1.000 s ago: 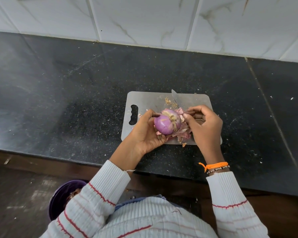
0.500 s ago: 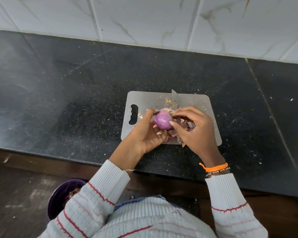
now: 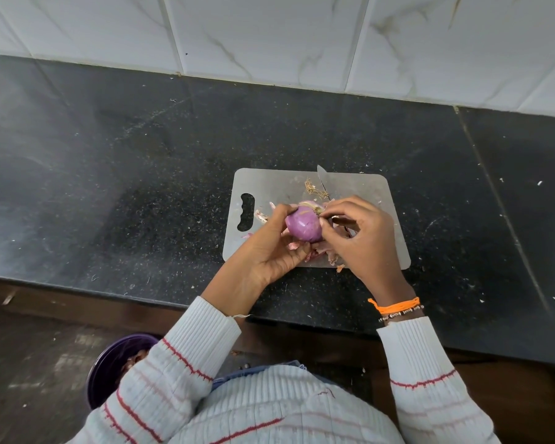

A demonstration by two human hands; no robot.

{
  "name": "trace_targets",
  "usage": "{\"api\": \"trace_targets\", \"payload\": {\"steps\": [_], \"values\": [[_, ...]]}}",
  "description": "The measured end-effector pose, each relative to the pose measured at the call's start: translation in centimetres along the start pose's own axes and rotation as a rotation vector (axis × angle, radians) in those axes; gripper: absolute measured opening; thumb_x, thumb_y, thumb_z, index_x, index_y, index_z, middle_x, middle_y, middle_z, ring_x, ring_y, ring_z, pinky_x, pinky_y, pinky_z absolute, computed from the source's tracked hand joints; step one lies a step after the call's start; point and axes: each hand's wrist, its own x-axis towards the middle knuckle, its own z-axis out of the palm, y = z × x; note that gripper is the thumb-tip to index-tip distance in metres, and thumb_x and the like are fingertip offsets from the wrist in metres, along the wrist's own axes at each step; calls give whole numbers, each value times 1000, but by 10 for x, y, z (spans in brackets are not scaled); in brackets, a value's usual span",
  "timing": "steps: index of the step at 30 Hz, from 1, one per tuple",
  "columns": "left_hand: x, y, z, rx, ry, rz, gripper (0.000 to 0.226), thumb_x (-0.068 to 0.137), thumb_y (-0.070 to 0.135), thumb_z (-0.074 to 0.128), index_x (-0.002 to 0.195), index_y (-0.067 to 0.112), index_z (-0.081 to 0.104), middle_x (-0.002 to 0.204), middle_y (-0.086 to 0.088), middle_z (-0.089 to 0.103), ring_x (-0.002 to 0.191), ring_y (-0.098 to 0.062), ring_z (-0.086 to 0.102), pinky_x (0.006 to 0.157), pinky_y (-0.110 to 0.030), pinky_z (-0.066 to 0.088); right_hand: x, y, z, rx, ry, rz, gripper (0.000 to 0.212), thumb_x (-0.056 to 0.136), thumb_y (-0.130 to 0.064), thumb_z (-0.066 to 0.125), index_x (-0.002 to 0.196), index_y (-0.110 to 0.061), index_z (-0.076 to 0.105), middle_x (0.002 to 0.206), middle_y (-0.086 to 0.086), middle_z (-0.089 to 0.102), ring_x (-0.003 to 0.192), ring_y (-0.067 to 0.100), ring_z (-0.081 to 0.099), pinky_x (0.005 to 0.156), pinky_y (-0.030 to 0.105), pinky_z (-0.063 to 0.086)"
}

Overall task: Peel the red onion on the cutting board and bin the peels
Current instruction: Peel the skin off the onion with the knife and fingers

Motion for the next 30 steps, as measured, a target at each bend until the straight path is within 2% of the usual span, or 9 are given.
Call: {"api": "trace_targets", "payload": {"steps": [2,7,11,16,23,30], "values": [[-1,1,1,-22,3,-6,24,87,30,56,90,6,56,81,-13,55,67,-18,55,45,-18,51,-2,0,0,58,19,38,9,79,-6,68,87,-7,71,88,5,69,81,10,63,73,23,54],[-3,2,4,-57,-6,-2,24,88,28,56,87,5,59,73,-11,59,52,-14,58,45,-17,51,-2,0,1,76,-14,50,20,75,-19,73,92,-8,70,93,3,68,88,13,64,75,31,57],[-2,2,3,-68,-10,-12,24,87,28,57,94,5,57,83,-13,56,61,-16,56,46,-18,51,-1,1,0,78,-12,28,22,75,-22,71,92,-8,71,93,4,68,87,13,64,74,32,57],[1,1,4,-55,-13,-24,25,87,29,57,96,6,56,87,-14,54,66,-18,56,48,-19,51,-1,4,-2,104,-3,28,17,75,-15,74,91,-9,72,91,2,68,86,12,64,74,30,55],[3,2,5,-38,-15,-23,25,88,29,56,97,6,55,84,-12,54,61,-15,56,49,-18,51,-1,7,0,109,19,41,13,75,-10,74,87,-8,71,89,2,68,84,12,64,72,32,56],[5,3,4,-54,-5,-47,27,87,31,57,98,6,55,88,-15,53,59,-19,60,48,-19,51,0,9,5,110,50,83,8,80,-6,66,87,-6,71,87,2,67,82,13,64,72,31,56]]}}
